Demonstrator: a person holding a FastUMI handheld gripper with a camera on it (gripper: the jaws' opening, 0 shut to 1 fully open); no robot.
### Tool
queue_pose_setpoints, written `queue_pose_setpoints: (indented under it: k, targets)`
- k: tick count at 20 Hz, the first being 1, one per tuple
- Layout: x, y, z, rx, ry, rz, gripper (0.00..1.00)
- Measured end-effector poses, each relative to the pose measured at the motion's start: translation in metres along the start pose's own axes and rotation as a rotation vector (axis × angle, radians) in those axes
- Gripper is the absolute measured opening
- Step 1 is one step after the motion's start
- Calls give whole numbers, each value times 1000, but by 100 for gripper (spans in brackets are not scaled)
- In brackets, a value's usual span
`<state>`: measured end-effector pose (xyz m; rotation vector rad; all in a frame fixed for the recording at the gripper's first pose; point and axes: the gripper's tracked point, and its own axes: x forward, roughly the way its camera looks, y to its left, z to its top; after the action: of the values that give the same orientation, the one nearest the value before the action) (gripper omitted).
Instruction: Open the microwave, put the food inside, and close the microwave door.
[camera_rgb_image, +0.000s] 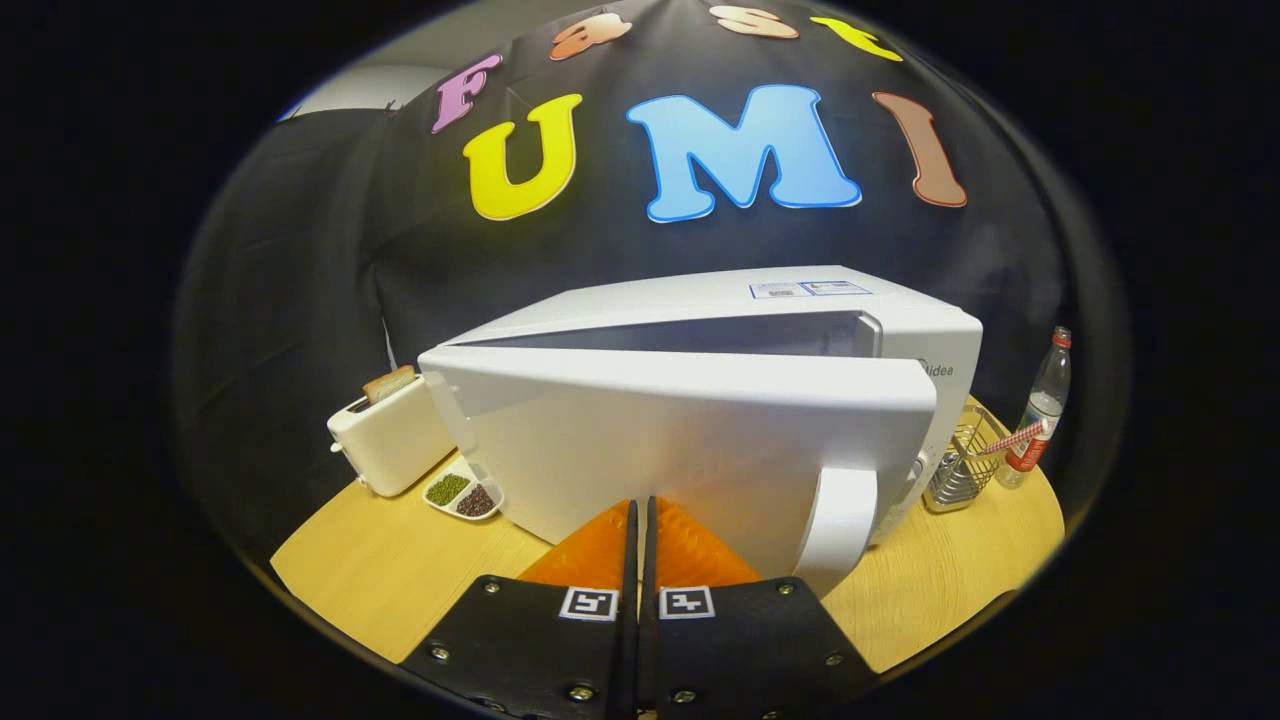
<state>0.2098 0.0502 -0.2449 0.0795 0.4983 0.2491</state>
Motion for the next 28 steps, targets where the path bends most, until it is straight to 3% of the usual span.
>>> queue_pose_setpoints:
  k: [13,28]
  targets:
    - [32,-25,20,36,-33,-39,1]
    - [34,-24,32,-102,-77,-143,1]
